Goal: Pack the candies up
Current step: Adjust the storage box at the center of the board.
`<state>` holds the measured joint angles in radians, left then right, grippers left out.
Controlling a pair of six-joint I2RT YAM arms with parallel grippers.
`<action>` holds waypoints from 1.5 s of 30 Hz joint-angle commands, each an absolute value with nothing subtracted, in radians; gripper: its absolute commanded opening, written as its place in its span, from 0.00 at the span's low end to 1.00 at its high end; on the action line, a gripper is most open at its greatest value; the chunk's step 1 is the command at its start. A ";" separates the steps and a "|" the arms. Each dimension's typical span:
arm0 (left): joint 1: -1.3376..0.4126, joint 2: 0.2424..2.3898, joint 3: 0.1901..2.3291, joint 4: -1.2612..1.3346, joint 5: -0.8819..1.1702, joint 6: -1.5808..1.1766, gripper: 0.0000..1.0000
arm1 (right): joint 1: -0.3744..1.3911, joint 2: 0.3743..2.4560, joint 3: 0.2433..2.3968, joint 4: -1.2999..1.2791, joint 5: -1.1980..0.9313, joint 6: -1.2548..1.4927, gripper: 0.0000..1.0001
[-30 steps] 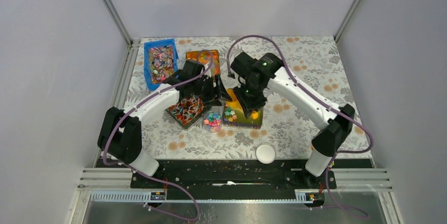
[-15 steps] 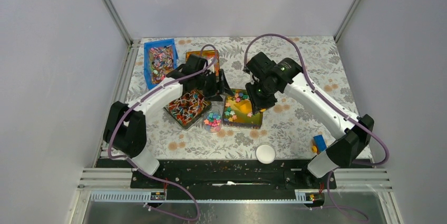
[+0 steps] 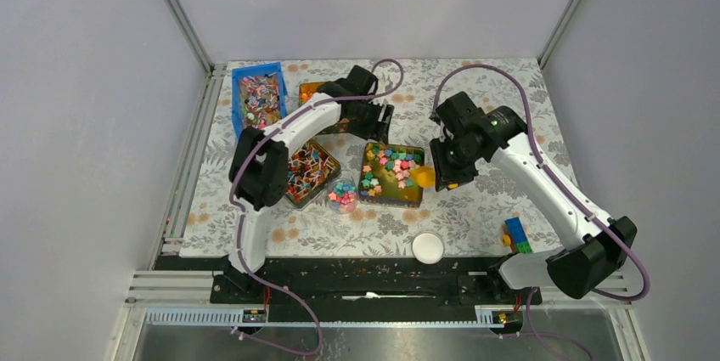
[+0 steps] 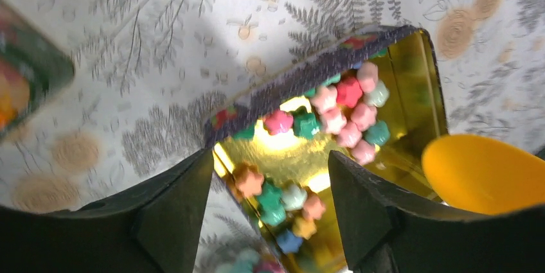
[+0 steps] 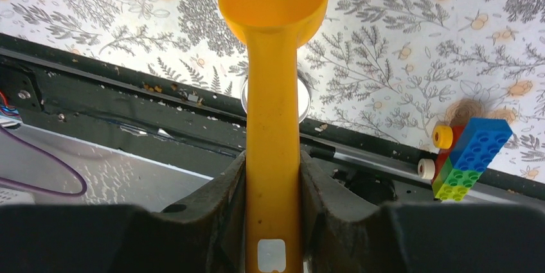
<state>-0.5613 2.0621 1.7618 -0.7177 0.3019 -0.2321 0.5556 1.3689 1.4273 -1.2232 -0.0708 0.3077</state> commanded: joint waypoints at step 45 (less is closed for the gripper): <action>-0.652 2.007 1.609 -0.727 0.228 -0.268 0.00 | 0.546 1.675 1.541 -1.275 -0.201 0.297 0.00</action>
<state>-0.6491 2.0556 1.6405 -0.7273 0.1844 -0.1974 0.5507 1.6520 1.5272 -1.2510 -0.1947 0.3099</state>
